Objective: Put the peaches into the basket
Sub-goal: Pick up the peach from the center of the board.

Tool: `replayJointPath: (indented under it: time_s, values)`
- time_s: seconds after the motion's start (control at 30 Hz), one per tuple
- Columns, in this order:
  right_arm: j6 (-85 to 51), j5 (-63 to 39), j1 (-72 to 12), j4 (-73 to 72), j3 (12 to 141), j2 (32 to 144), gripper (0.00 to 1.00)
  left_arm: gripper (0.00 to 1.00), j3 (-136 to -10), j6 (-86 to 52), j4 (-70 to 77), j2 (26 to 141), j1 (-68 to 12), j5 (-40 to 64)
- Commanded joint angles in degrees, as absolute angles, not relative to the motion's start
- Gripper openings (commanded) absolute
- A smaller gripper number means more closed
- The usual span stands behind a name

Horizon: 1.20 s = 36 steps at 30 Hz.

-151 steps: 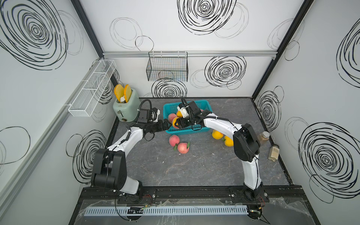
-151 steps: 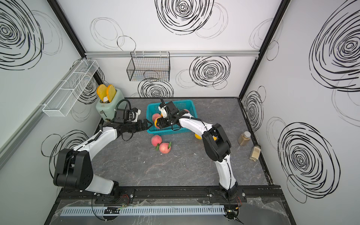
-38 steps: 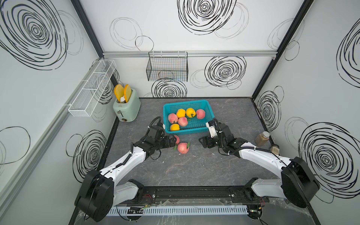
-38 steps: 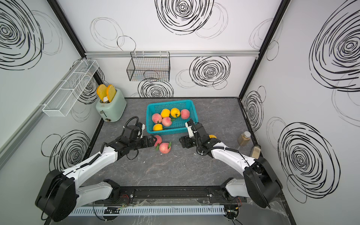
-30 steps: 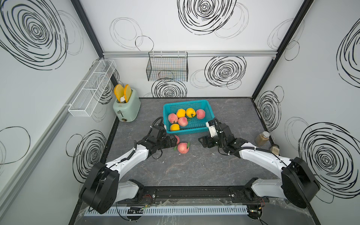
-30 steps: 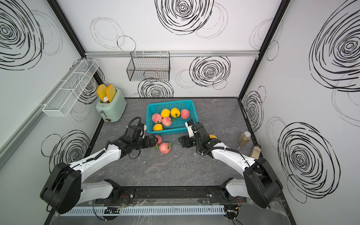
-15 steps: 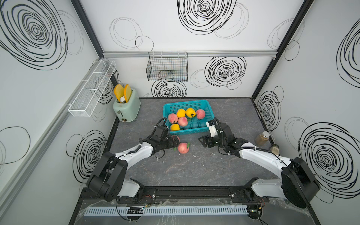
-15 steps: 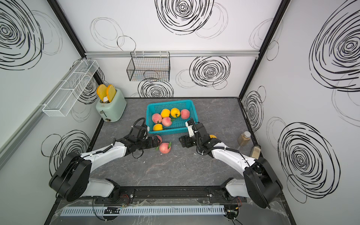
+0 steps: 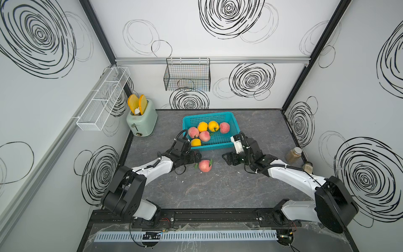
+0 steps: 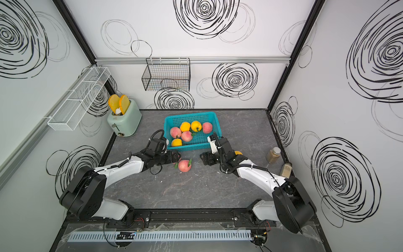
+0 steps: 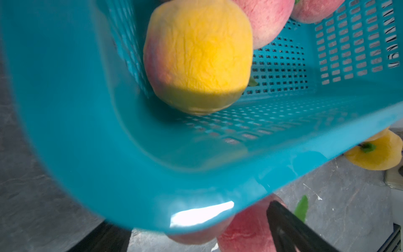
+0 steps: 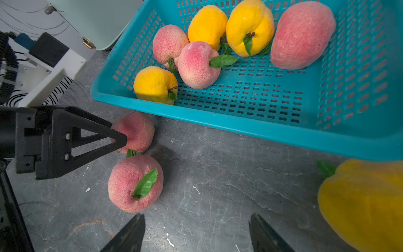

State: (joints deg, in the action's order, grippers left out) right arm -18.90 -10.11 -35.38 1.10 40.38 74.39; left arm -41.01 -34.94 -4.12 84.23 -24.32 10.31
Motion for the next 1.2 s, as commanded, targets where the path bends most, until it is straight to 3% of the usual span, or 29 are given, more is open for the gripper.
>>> replayJointPath:
  time_s: [0.0,0.77,0.83,1.0,1.07,1.17]
  values:
    - [-19.62,-10.46,-35.07,0.39,39.9,73.3,0.79,0.97,-42.8,-34.63,-1.47,85.2,-24.01,10.81]
    - [-19.51,-10.66,-35.16,1.1,40.86,73.74,0.79,0.89,-41.93,-34.1,0.63,87.54,-23.93,11.78]
    - [-19.51,-10.64,-35.18,0.98,40.98,73.95,0.79,0.81,-41.76,-34.02,0.83,87.7,-23.97,12.18]
    - [-19.68,-11.07,-35.16,1.1,41.31,74.28,0.79,0.8,-40.72,-34.02,1.1,87.46,-23.97,12.36]
    - [-19.69,-11.07,-35.17,0.98,41.39,74.24,0.79,0.73,-40.37,-33.84,1.06,87.19,-23.87,12.22]
    - [-19.78,-11.16,-35.16,1.1,41.47,74.44,0.79,0.72,-39.86,-33.84,1.11,86.67,-23.69,12.13]
